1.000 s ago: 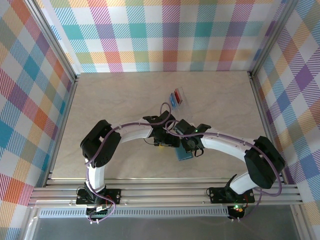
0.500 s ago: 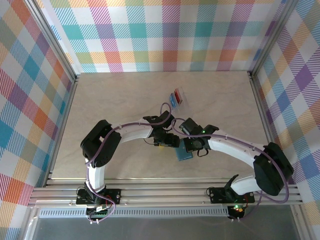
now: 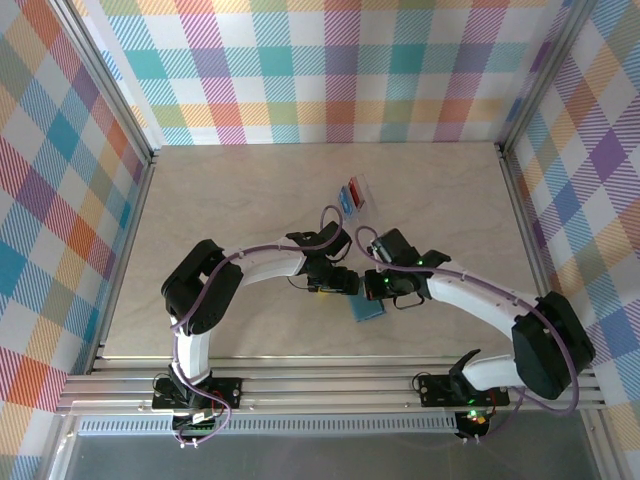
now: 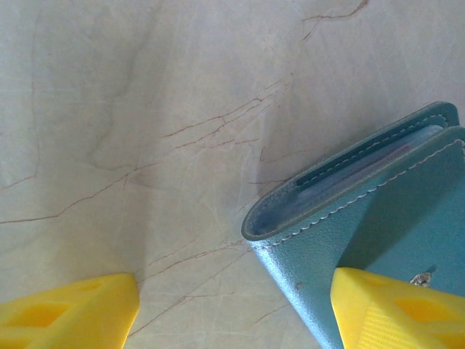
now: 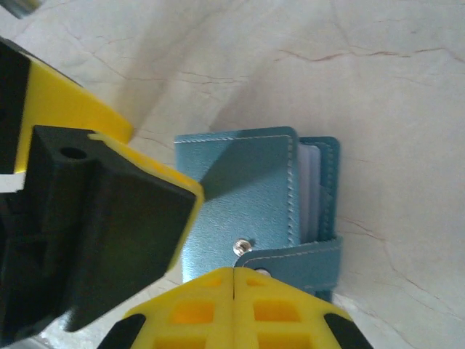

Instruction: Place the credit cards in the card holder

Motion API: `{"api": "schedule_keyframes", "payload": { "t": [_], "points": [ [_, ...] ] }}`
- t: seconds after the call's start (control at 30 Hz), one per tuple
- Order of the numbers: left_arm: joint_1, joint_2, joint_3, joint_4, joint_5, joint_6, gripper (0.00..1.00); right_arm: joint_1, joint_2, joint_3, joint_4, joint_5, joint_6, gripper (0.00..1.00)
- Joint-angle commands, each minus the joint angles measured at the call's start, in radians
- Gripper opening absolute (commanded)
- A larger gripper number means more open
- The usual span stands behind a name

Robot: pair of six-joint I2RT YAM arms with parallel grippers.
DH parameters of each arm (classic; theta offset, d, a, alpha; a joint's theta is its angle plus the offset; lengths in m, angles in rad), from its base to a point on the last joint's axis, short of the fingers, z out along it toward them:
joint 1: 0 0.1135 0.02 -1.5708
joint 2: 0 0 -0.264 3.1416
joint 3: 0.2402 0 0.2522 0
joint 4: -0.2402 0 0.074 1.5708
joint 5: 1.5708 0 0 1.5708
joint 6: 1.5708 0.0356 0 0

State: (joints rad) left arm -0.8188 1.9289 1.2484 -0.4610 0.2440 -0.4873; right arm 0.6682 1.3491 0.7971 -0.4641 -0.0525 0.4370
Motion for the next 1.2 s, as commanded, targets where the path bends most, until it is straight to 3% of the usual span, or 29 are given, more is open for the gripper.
{"api": "schedule_keyframes", "payload": {
  "t": [0.0, 0.7, 0.83, 0.97, 1.17],
  "points": [
    [-0.020, 0.087, -0.026, 0.045, 0.040, 0.013, 0.73, -0.007, 0.039, -0.013, 0.065, -0.098, 0.018, 0.00],
    [-0.017, 0.079, -0.037, 0.059, 0.072, 0.005, 0.72, -0.055, 0.195, -0.015, 0.131, -0.231, 0.041, 0.00],
    [-0.014, 0.075, -0.044, 0.069, 0.095, -0.002, 0.67, -0.074, 0.221, -0.022, 0.155, -0.271, 0.051, 0.00],
    [-0.004, 0.052, -0.062, 0.086, 0.112, -0.011, 0.61, -0.079, 0.195, -0.032, 0.160, -0.249, 0.054, 0.00],
    [-0.002, 0.046, -0.073, 0.107, 0.137, -0.011, 0.59, -0.064, 0.077, -0.038, 0.089, -0.080, 0.034, 0.00]
  ]
}}
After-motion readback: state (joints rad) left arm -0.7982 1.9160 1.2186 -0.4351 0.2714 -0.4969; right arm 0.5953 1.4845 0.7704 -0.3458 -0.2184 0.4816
